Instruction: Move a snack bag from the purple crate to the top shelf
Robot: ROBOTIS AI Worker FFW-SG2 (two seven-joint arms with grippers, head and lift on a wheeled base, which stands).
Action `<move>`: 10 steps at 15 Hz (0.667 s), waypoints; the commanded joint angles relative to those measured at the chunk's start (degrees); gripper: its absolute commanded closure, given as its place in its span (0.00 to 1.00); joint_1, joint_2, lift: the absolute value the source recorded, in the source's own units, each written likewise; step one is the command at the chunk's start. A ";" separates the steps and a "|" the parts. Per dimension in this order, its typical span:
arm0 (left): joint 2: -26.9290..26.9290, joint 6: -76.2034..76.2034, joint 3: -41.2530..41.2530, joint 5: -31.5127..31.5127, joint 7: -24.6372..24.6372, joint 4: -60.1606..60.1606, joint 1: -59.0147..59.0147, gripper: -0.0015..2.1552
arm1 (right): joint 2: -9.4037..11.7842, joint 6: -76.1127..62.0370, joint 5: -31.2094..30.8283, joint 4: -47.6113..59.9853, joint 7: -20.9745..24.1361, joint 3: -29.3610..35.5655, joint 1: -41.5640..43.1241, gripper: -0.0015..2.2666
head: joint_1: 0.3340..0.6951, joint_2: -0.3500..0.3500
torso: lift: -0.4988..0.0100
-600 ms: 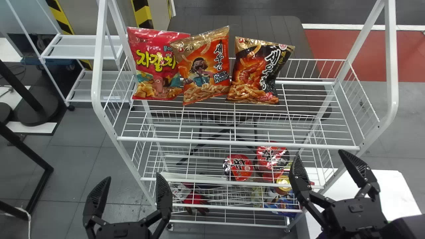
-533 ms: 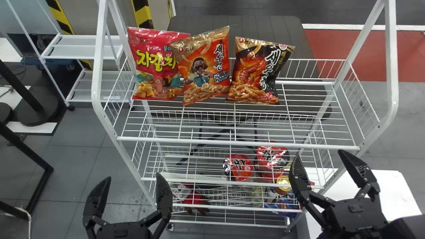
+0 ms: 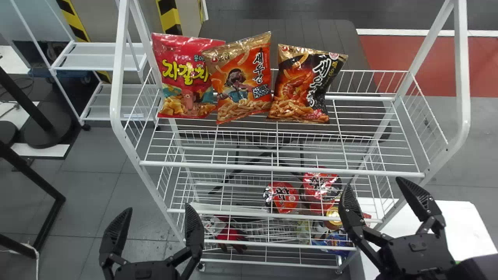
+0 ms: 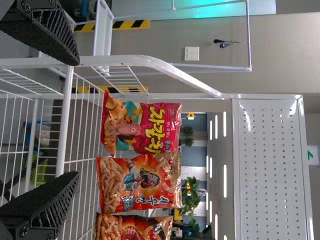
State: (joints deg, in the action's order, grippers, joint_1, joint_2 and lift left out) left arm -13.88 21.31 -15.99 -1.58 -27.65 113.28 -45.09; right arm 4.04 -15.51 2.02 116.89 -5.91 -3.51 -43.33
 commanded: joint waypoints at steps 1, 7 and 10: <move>-0.01 0.18 -0.09 0.00 -0.30 -0.07 0.00 0.00 | 0.00 0.00 0.00 0.00 0.02 0.00 0.00 0.05 | 1.00 0.55 | 0.98; -0.10 0.18 -0.27 0.00 -0.30 0.10 -0.18 0.00 | 0.09 0.00 -0.09 0.09 0.02 -0.09 -0.17 0.04 | 1.00 0.55 | 0.96; -0.19 0.18 -0.53 -0.09 -0.38 0.10 -0.18 0.00 | 0.18 0.00 0.00 0.35 0.02 -0.09 -0.26 0.04 | 1.00 0.55 | 0.93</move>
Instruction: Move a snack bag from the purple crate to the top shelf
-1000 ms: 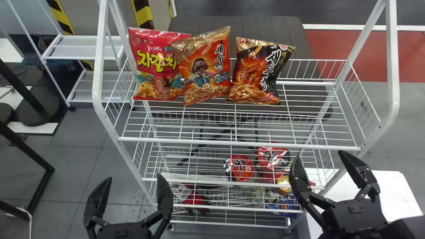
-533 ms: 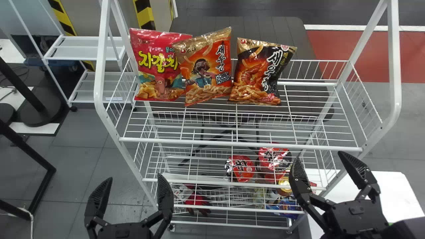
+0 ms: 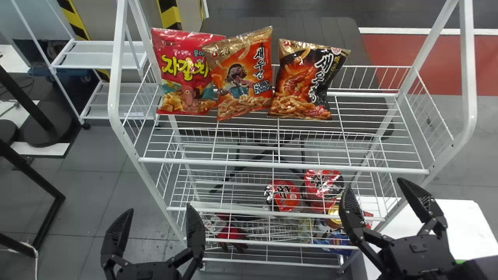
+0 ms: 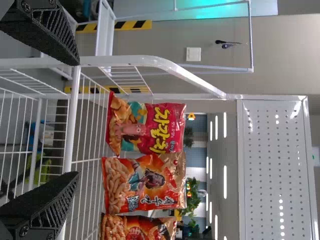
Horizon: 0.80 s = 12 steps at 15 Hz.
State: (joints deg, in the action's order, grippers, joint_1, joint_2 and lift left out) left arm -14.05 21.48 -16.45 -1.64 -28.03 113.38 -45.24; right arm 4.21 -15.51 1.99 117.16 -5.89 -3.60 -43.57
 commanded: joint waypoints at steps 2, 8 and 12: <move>-0.19 0.00 -0.07 -0.03 0.00 0.00 0.06 0.00 | 0.01 0.00 -0.05 0.09 0.00 0.00 -0.02 0.04 | 1.00 0.54 | 0.92; -0.19 -0.18 -0.07 -0.03 0.09 0.00 0.06 0.00 | 0.01 0.18 0.03 0.09 0.00 -0.18 -0.02 0.04 | 1.00 0.54 | 0.87; -0.19 -0.18 0.37 0.15 0.09 -0.09 0.15 0.00 | 0.01 0.88 0.03 -0.53 0.09 -0.35 0.77 0.04 | 1.00 0.55 | 0.84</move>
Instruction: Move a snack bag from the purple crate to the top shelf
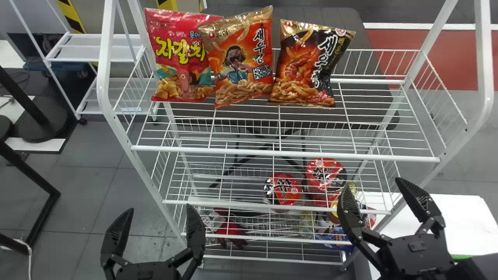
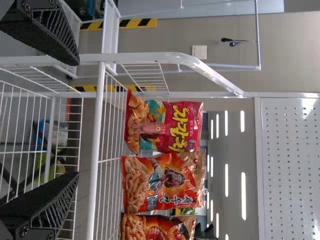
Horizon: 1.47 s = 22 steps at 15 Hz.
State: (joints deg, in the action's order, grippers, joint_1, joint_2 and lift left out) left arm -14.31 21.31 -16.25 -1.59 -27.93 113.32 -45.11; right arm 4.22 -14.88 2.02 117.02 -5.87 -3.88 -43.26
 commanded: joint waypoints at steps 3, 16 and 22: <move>0.07 0.18 0.08 0.01 -0.02 -0.03 0.02 0.00 | 0.00 1.31 -0.08 -0.91 0.07 -0.33 1.42 0.04 | 1.00 0.56 | 0.81; -0.01 0.70 -0.10 0.01 -0.02 0.32 -0.06 0.00 | -0.09 2.54 -0.17 -1.79 -0.02 -0.86 2.30 0.04 | 1.00 0.57 | 0.71; -0.01 1.23 -0.36 0.01 -0.20 0.32 -0.41 0.00 | -0.26 2.01 -0.17 -2.49 -0.02 -1.30 2.47 0.04 | 1.00 0.57 | 0.66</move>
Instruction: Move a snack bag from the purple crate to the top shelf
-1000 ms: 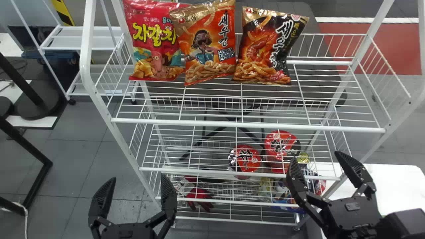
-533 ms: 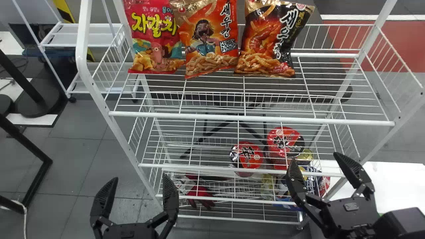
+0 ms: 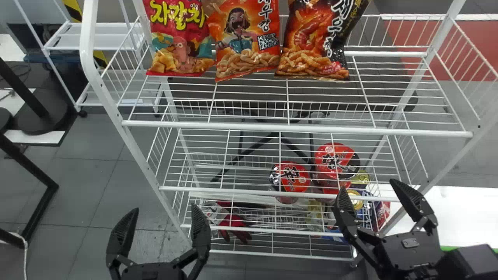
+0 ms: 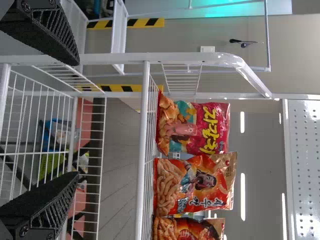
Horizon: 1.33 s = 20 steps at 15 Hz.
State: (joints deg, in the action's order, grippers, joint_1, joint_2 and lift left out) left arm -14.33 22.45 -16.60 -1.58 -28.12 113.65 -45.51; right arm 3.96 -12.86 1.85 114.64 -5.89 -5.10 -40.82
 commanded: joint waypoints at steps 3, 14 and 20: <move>0.09 0.09 -0.10 -0.09 -0.01 0.00 -0.02 0.00 | 0.08 -0.01 0.00 -0.12 0.00 -0.08 0.04 0.04 | 1.00 0.57 | 0.64; 0.09 0.61 -0.10 -0.09 -0.01 -0.18 -0.02 0.00 | -0.01 -0.18 -0.18 -0.30 0.18 -0.26 0.04 0.04 | 1.00 0.58 | 0.55; 0.09 0.61 -0.28 -0.09 -0.01 -0.09 -0.02 0.00 | 0.08 -1.06 -0.44 -0.03 0.35 -0.26 -0.31 0.04 | 1.00 0.58 | 0.51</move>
State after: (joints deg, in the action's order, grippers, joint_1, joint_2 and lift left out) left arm -14.24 23.07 -16.79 -1.67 -28.12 113.46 -45.53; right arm 4.00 -13.39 1.59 114.39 -5.60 -5.36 -40.95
